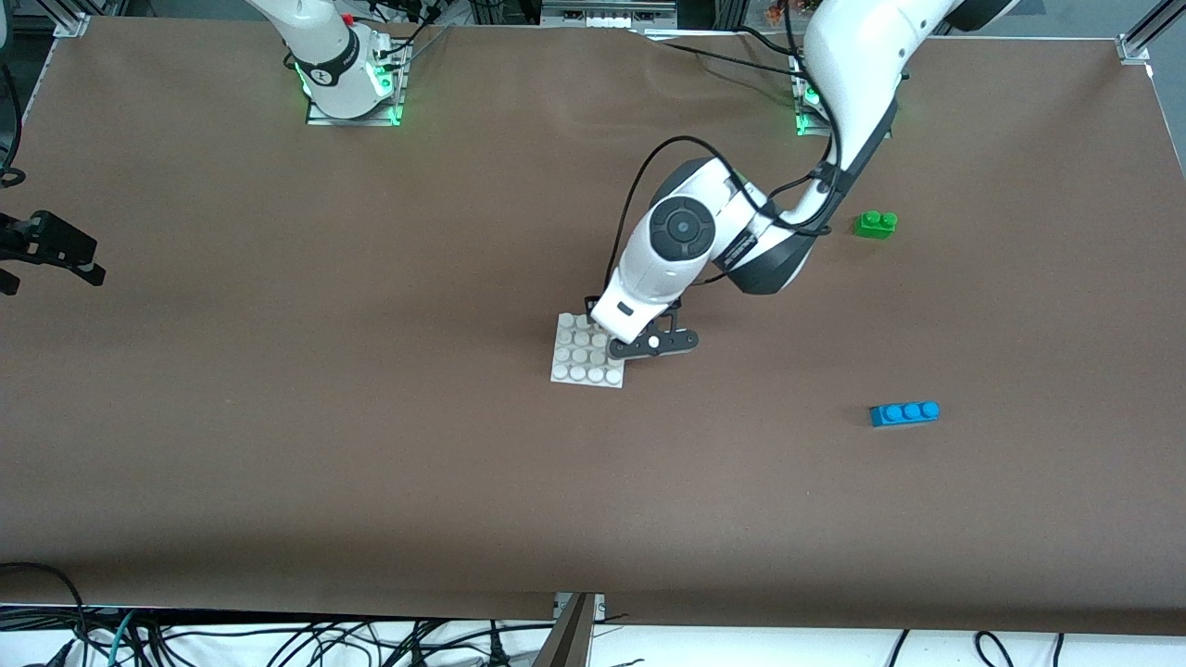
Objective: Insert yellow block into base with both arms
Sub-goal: 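Lift and carry the yellow block with the left gripper over the base plate, then lower the yellow block onto the base plate studs and press down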
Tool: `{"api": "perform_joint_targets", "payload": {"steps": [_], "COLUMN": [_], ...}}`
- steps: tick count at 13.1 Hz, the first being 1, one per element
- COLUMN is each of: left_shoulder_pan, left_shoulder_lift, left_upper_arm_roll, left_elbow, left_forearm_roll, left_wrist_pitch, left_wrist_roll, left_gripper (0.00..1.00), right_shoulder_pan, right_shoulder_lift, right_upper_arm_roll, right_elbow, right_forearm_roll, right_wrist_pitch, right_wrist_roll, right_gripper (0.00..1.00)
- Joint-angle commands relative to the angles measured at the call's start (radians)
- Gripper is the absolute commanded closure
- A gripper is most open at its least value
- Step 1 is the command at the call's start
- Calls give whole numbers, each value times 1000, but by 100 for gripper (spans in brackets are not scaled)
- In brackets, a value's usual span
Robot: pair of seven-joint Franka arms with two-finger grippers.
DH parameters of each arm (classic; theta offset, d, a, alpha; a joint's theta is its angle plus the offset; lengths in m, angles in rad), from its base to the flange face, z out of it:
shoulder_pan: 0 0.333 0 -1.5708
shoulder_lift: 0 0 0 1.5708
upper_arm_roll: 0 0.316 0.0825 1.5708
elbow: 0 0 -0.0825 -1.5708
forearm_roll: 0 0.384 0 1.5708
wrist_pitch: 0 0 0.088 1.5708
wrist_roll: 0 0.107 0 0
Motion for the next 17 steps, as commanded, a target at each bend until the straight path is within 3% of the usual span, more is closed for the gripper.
{"api": "perform_joint_targets", "payload": {"steps": [1, 17], "left_shoulder_pan": [-120, -177], "left_shoulder_lift": [96, 197], "left_upper_arm_roll": [101, 117], "left_elbow": [145, 196], "left_forearm_roll": [26, 28], "left_wrist_pitch": [-39, 4], "left_wrist_roll": [-22, 47], "left_gripper": [100, 100], "right_shoulder_pan": [-9, -11], "right_shoulder_lift": [-5, -3], "right_upper_arm_roll": [6, 6], "right_elbow": [3, 1], "right_forearm_roll": [-6, -6], "right_wrist_pitch": [-10, -10], "right_wrist_roll": [-14, -16], "right_gripper": [0, 0]}}
